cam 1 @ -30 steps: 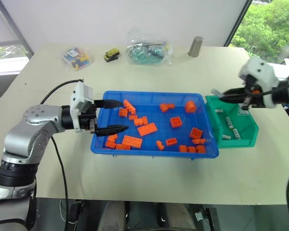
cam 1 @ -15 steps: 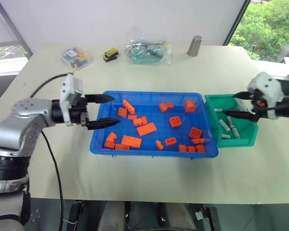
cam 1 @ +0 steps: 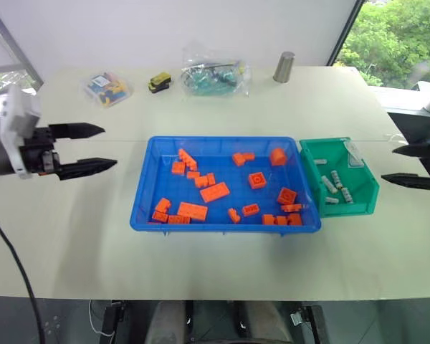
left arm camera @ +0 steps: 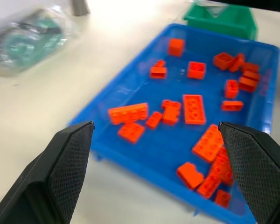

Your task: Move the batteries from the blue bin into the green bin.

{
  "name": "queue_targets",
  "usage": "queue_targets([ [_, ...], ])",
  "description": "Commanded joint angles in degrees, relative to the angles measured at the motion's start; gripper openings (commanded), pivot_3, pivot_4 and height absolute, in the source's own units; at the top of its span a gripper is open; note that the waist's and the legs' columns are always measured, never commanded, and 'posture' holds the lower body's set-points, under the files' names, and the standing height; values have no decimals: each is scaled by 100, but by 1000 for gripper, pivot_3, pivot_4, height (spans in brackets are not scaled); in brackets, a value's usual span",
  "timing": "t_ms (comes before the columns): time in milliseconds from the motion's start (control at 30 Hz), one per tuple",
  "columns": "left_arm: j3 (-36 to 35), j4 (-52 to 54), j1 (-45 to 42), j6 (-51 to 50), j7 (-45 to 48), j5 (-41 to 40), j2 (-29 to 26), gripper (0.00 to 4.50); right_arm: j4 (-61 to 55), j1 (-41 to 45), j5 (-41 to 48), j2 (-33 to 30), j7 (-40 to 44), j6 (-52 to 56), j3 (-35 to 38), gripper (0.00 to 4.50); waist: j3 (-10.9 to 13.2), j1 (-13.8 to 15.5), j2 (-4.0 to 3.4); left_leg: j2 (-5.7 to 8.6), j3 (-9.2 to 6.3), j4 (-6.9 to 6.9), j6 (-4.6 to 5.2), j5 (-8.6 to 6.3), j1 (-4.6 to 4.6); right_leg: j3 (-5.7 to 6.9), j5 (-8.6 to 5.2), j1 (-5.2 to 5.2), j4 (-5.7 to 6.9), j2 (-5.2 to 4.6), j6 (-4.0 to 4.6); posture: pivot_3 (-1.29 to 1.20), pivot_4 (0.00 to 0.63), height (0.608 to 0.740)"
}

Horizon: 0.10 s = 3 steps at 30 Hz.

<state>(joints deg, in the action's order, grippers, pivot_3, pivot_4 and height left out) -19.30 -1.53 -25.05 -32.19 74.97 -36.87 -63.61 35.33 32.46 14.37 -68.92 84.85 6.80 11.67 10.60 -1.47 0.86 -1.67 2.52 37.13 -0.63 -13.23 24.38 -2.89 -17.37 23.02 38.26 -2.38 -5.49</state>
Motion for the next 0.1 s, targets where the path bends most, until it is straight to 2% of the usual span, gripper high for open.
queue_targets([
  [33, -246, 56, -4, 43, 28, -52, -111, 4500, 78, 243, 21, 35, 15, -135, -10, 3834, 0, 7, 0, 0, 5, 0, 0, 0, 0, 0, 0, 1, 0, 0, 0, 0, 150, 739],
  [100, -236, 93, 36, 106, 55, -20, -115, 4500, 116, 339, 30, 104, -7, -121, -46, 3834, 0, 13, 0, 0, 12, 1, 0, 0, 2, -1, 0, 3, 0, -1, 0, 0, 150, 739],
])
